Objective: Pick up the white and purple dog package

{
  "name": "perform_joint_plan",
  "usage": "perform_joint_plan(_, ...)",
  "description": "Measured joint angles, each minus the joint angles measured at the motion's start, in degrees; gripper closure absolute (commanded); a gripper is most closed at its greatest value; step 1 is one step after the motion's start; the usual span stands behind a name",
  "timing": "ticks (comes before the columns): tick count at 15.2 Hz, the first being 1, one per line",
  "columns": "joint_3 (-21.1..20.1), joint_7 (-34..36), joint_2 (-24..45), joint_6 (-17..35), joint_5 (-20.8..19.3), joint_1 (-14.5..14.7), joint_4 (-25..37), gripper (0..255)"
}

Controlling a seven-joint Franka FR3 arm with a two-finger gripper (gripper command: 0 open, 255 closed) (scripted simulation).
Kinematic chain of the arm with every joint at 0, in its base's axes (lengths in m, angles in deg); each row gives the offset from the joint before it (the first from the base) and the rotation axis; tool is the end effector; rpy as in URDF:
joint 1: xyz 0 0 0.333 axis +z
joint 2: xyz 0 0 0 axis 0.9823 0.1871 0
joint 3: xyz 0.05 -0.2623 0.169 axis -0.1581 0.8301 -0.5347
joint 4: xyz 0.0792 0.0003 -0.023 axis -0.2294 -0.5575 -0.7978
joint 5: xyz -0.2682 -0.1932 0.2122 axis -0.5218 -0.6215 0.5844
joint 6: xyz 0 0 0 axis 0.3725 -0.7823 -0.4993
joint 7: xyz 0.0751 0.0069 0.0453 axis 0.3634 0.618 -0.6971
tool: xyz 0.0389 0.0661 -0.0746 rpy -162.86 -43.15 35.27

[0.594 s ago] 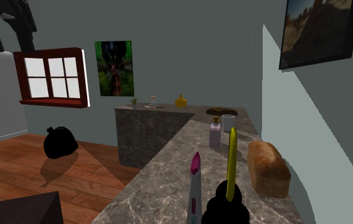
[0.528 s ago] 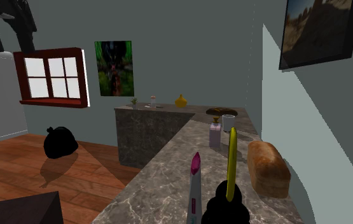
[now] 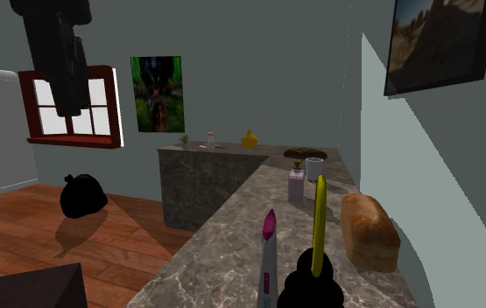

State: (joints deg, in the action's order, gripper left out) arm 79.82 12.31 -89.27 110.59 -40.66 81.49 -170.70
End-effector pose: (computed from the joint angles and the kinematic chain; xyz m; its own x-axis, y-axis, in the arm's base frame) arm 0.3857 -0.0553 0.5716 0.9874 0.1491 0.0537 0.1533 -0.9844 -0.0864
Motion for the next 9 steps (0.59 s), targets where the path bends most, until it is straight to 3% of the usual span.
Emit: perform_joint_plan(9, 4.25, -17.52, 18.83, 10.21, 0.04, 3.60, 7.34, 0)
